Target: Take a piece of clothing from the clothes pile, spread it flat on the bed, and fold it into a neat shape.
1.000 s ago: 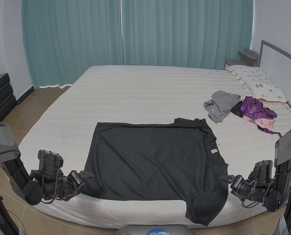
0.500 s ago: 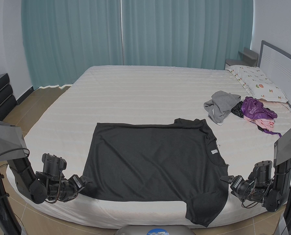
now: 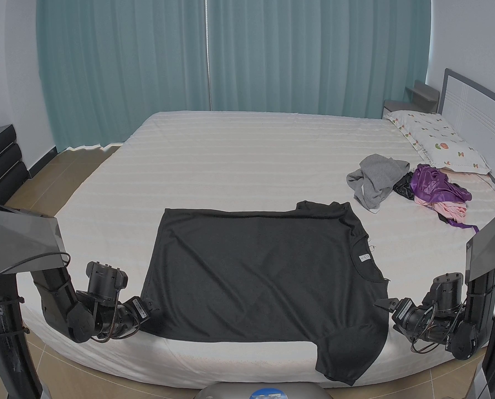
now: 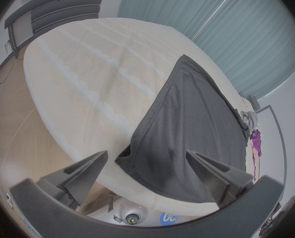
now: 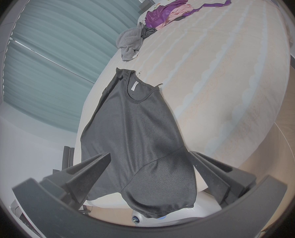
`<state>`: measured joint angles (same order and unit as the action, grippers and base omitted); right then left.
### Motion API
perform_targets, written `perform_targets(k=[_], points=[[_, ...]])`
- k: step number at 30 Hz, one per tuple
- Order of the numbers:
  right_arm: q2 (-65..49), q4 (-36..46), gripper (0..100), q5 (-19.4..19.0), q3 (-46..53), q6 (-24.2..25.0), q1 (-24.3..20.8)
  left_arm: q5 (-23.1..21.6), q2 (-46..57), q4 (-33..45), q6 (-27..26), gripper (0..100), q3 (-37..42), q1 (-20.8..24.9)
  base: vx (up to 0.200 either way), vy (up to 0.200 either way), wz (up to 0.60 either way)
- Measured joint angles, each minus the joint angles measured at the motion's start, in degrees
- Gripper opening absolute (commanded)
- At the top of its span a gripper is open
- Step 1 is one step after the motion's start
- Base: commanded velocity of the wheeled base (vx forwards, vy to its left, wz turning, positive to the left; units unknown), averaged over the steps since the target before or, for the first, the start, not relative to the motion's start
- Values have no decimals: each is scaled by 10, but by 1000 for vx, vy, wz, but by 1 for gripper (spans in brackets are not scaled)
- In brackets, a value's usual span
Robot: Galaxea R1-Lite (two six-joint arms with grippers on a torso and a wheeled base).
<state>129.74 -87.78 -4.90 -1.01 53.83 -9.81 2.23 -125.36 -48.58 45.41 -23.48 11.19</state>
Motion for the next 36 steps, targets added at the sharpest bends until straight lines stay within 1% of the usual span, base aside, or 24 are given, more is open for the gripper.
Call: perform_targets(k=[5,10,11,22,24,26,29,36], points=[[0,0,100,0,0,0,0,5,-17,2,-1,100,-21,5,0,0,0],[0,0,100,0,0,0,0,6,-25,2,-1,100,-27,6,0,0,0],[0,0,100,0,0,-1,0,6,-26,2,-1,0,-27,6,0,0,0],[-1,0,100,0,0,0,-1,32,-30,-1,8,0,-9,7,0,0,0],[-1,0,100,0,0,-1,0,36,-29,-12,9,0,3,7,0,0,0],[-1,2,100,2,0,-4,0,38,-28,-40,10,0,14,5,0,0,0],[0,5,100,17,0,-23,0,39,-28,-73,10,0,27,2,0,0,0],[29,-10,100,52,0,-73,-1,35,-34,-83,12,0,37,1,0,0,0]])
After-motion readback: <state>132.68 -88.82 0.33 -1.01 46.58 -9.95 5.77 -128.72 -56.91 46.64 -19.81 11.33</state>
